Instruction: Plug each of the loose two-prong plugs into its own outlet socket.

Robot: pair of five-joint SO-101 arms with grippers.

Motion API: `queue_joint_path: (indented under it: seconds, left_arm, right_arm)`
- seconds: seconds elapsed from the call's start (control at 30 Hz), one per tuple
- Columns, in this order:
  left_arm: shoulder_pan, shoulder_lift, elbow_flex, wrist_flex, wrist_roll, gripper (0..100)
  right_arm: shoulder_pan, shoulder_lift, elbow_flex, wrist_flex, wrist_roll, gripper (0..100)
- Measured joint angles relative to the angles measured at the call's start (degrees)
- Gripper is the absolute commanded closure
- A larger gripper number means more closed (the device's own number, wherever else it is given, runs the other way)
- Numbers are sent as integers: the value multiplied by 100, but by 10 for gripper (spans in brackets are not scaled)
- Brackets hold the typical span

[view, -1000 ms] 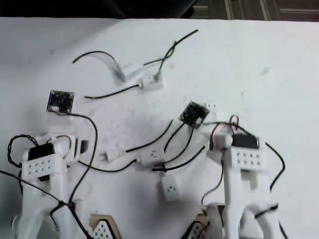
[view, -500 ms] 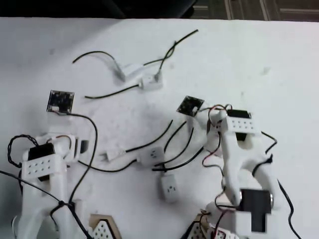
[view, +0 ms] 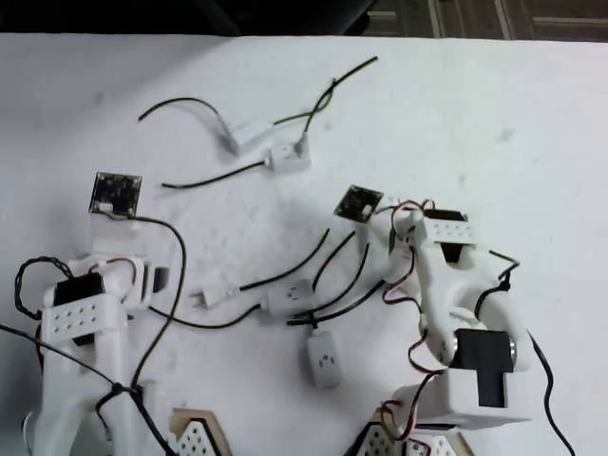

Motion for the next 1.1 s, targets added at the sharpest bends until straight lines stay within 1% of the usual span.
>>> queue_joint_path:
  seconds: [0.07,0.3,0.53,0.6,0.67,0.73,0.8,1.1]
  left_arm:
    - [0,0,0,0,0,732]
    - [0,0,0,0,0,732]
    - [0,0,0,0,0,732]
    - [0,0,0,0,0,732]
    - [0,0,0,0,0,732]
    - [0,0,0,0,0,732]
    - [0,0,0,0,0,732]
    - [0,0,0,0,0,732]
  right_arm:
    - [-44,-167,-18,141,-290,982]
    - [-510,-1160,-9,1345,-1055,980]
    - [-1037,-1530,-9,2224,-2330,980]
    - [-1266,-1530,-9,2347,-2646,946]
    - [-1451,-1530,-9,2365,-2884,871]
    - [-1547,-1530,-9,2400,-3042,800]
    - [-1600,-1530,-9,2400,-3112,769]
    - [-1776,-1530,-9,2681,-3121,769]
